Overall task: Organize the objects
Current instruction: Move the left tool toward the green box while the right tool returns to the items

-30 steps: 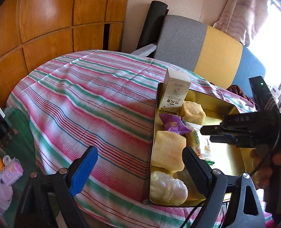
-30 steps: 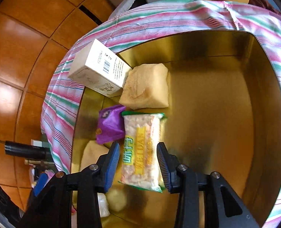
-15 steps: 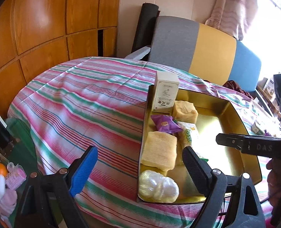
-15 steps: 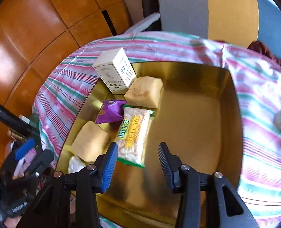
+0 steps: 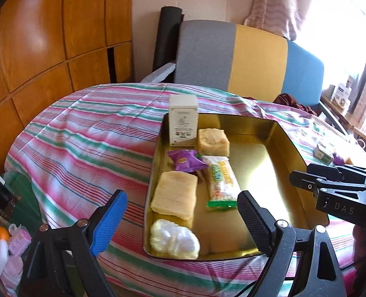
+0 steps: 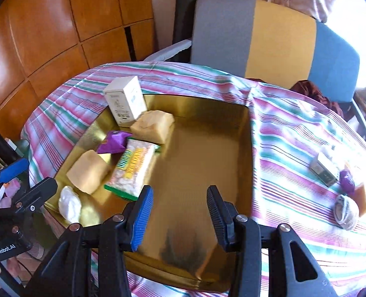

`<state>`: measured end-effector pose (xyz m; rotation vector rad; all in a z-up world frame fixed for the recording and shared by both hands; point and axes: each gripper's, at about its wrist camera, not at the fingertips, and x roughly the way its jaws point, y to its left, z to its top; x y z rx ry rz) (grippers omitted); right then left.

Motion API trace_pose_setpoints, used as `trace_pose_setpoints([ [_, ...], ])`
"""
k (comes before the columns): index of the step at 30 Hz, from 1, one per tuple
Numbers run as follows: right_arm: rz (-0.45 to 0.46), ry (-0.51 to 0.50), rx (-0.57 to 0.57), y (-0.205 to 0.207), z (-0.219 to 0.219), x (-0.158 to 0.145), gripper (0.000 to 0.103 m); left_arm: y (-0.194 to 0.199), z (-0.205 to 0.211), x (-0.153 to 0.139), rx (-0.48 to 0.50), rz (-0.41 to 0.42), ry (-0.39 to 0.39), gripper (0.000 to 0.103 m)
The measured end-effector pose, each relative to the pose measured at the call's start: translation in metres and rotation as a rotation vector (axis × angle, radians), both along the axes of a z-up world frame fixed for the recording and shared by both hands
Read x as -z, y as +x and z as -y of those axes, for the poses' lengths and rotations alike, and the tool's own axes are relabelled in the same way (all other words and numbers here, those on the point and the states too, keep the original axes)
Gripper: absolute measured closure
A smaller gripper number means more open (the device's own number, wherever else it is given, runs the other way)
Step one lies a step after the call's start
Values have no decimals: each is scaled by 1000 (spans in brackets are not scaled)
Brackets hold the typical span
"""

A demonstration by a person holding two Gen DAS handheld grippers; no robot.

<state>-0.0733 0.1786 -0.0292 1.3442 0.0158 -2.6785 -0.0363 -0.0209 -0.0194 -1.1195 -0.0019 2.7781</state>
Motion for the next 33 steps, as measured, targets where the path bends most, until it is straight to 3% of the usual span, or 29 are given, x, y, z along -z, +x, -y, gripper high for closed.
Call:
trace_pose_setpoints([
  [11, -3, 47, 158, 14, -97, -6, 57, -2, -40, -6, 102, -4, -35, 9],
  [19, -34, 93, 488, 33, -229, -10, 57, -10, -82, -12, 202, -17, -55, 9],
  [21, -48, 57, 590, 45, -262, -5, 57, -13, -96, -14, 228, -21, -63, 9],
  [26, -42, -146, 850, 74, -326, 4, 57, -21, -133, -20, 289, -21, -72, 9],
  [33, 2, -239, 913, 84, -342, 12, 57, -35, -201, -22, 415, 36, -65, 9],
])
